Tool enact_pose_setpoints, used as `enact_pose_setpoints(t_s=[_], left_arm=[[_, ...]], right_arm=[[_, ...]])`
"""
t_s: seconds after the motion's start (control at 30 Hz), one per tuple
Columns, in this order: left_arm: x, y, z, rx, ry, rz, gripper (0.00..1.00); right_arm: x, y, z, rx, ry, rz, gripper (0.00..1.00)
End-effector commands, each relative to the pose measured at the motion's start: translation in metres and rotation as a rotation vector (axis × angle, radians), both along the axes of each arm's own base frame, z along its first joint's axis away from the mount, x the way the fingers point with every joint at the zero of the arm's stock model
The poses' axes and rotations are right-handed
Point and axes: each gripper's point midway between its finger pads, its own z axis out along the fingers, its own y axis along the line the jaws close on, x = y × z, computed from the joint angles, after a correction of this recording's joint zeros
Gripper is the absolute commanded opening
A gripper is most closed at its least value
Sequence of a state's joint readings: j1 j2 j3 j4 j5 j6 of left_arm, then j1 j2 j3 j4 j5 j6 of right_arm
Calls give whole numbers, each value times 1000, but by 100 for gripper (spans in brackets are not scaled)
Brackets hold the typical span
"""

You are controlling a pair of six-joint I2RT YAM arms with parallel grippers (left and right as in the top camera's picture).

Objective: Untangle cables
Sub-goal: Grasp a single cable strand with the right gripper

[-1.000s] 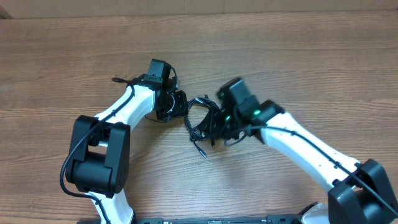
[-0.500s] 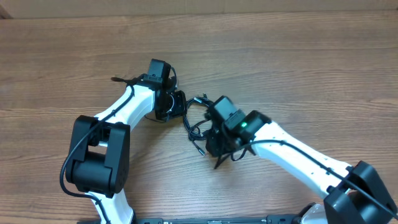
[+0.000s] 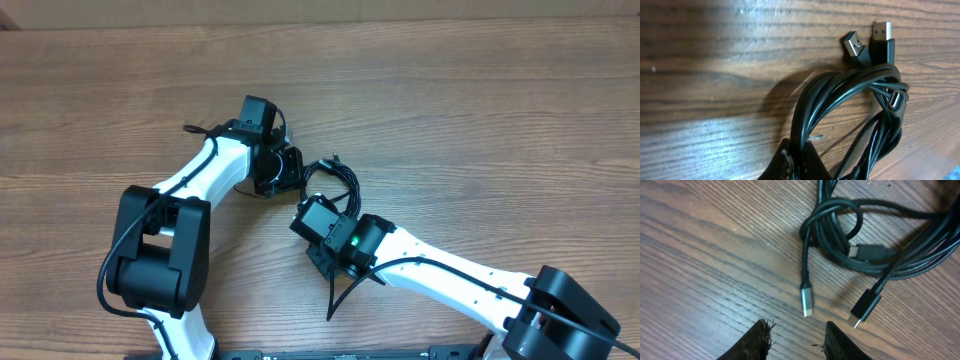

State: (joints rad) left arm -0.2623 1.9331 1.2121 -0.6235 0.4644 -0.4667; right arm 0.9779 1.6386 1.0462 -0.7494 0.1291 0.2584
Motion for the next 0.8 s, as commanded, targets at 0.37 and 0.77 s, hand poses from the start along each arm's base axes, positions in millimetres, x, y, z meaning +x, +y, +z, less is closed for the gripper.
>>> enact_pose_setpoints(t_s=[0.37, 0.77], left_arm=[[-12, 6, -16, 153, 92, 166, 4], [-6, 2, -19, 222, 22, 147, 4]], right_arm=[[7, -9, -44, -89, -14, 4, 32], [4, -20, -53, -124, -16, -3, 29]])
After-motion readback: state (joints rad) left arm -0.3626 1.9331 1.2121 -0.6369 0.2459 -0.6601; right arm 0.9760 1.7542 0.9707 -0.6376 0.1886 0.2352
